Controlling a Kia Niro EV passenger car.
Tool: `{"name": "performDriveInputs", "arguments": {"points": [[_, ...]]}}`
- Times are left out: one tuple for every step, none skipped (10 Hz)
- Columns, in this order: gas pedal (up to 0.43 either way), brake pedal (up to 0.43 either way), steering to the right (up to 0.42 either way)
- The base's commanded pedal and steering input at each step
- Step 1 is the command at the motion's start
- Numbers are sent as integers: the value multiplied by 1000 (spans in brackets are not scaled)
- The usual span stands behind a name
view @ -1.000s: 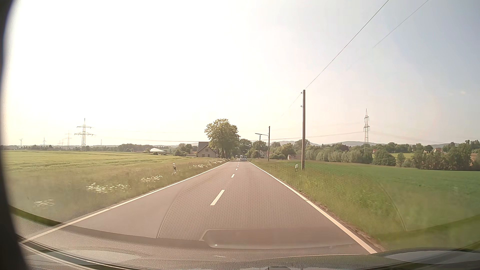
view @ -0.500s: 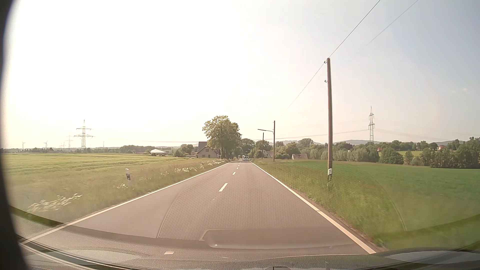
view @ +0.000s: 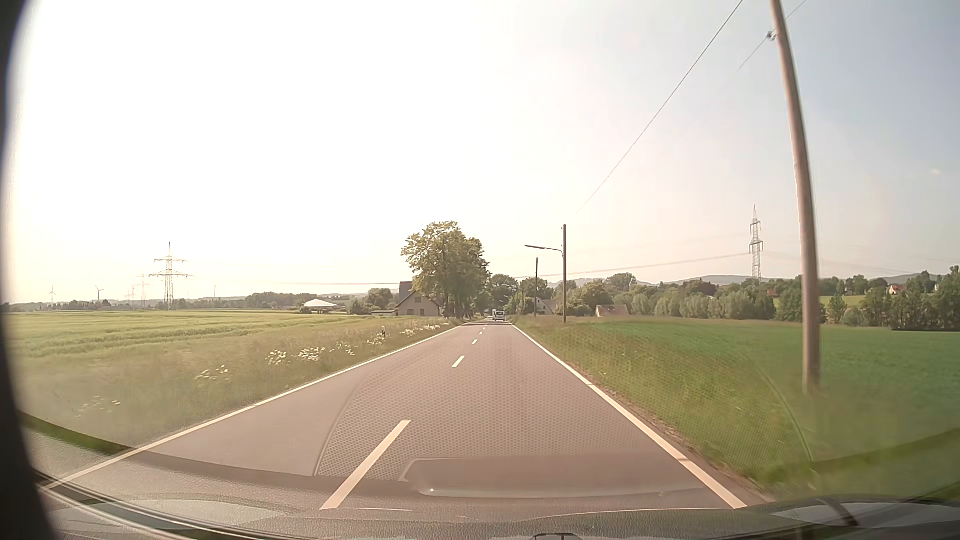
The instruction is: Follow the waypoints while adhering to traffic rules and regulations
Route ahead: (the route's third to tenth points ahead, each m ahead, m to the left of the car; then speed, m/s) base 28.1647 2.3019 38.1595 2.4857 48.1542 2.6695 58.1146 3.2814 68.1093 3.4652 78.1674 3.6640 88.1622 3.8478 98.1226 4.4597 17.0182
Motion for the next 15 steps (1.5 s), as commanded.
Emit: {"name": "performDriveInputs", "arguments": {"points": [[189,0,-9],[177,0,-7],[177,0,-6],[169,0,-5],[169,0,-5],[157,0,-5],[157,0,-5],[157,0,-5],[157,0,-5],[157,0,-5],[138,0,-5],[98,0,-5],[79,0,-5],[79,0,-5],[79,0,-5]]}}
